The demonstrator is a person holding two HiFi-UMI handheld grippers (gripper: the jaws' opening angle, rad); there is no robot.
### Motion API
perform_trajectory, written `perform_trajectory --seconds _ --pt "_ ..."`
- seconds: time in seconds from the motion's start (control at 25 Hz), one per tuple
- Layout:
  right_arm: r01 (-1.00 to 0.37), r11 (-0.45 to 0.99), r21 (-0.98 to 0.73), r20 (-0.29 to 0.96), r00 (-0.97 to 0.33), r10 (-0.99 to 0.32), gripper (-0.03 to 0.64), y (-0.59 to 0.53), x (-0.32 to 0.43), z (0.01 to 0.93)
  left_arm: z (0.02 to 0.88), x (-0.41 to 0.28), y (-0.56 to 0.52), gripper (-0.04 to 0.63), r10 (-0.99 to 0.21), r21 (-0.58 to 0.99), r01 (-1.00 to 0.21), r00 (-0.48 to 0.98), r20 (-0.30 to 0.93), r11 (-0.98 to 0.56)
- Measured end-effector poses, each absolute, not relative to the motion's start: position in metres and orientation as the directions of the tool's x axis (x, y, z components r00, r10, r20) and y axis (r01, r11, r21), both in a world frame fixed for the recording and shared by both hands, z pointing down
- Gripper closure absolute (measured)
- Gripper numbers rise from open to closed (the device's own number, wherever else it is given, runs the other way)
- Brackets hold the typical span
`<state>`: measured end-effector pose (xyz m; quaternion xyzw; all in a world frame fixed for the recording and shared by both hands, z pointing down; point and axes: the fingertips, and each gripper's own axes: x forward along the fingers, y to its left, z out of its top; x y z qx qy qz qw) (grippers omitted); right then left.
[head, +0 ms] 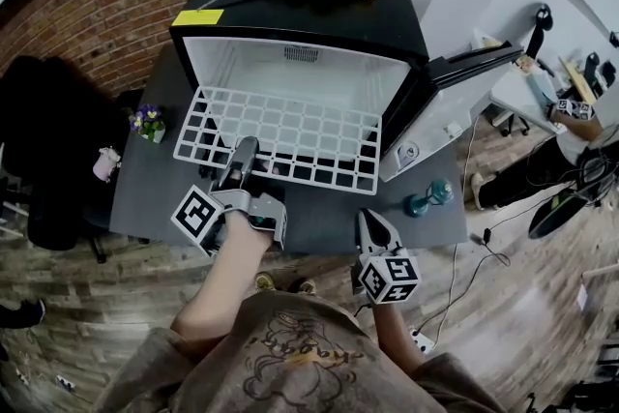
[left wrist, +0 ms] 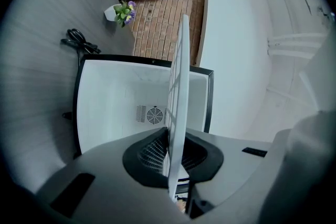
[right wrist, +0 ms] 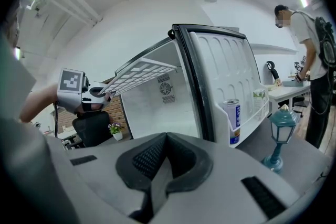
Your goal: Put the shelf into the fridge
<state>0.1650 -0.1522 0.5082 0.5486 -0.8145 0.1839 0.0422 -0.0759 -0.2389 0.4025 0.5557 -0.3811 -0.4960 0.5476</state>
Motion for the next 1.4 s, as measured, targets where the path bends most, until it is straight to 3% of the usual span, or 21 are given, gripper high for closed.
perform_trajectory --seconds 1.4 --pt "-0.899 0.353 -0.260 0.272 -0.419 -0.866 0.620 -0.149 0.167 0.511 0.399 -0.062 -0.262 0.548 -0.983 0.989 0.100 0.138 -0.124 -0.110"
